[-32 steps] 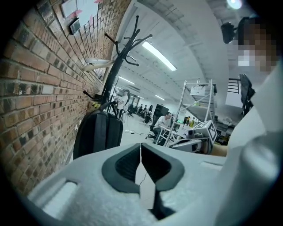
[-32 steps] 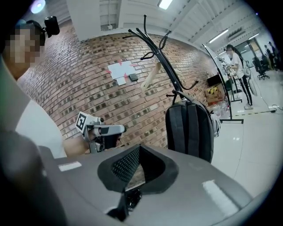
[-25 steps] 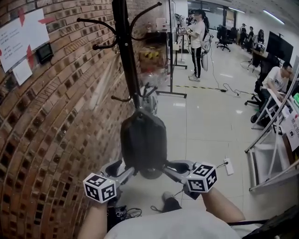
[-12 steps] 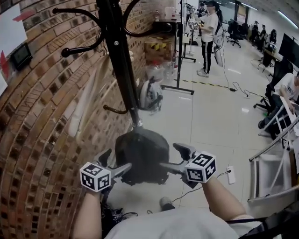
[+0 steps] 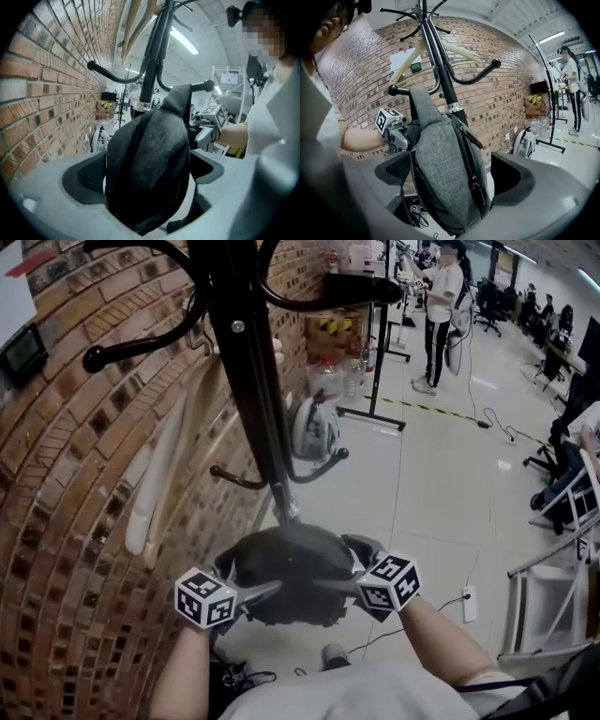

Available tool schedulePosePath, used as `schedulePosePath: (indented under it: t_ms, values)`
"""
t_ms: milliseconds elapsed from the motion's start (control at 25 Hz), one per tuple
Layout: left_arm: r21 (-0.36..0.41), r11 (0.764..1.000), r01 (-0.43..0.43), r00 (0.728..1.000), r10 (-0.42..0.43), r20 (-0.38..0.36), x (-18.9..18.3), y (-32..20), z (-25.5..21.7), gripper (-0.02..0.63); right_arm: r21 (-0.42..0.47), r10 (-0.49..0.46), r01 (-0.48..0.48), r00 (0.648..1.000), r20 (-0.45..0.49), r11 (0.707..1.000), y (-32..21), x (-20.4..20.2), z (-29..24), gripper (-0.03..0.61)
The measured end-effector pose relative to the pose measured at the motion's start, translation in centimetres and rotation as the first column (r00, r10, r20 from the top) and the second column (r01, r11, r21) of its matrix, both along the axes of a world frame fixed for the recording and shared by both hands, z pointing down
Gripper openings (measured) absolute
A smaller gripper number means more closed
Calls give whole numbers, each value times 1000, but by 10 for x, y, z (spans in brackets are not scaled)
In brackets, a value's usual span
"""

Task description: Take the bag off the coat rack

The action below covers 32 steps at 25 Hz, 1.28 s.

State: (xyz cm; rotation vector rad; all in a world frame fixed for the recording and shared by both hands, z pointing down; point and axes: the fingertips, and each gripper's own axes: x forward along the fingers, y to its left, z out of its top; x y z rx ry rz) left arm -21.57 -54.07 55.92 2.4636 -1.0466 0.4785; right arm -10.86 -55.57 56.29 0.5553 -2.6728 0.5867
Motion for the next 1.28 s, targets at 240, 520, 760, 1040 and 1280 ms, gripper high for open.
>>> schedulePosePath:
  t_ms: [240, 520, 760, 1040, 1280]
  values:
    - [5, 1000, 9, 998, -8, -63, -3, 2, -2, 450, -4, 0, 0, 1000, 0, 1000, 1, 2, 6, 346]
    - [-18, 1000, 22, 999, -22, -48, 10, 27, -17, 233, 4, 35, -35, 999, -13, 999, 20, 11, -10, 170]
    - [18, 1000, 20, 998, -19, -57, 7, 41, -36, 212, 13, 43, -43, 999, 6, 999, 36, 6, -30, 167]
    - [22, 1000, 12, 998, -10, -62, 21, 76, -39, 210, 25, 62, -62, 998, 3, 998, 72, 21, -35, 169]
    - [22, 1000, 2, 998, -1, -60, 27, 126, -52, 212, 19, 57, -57, 998, 15, 998, 123, 26, -47, 169]
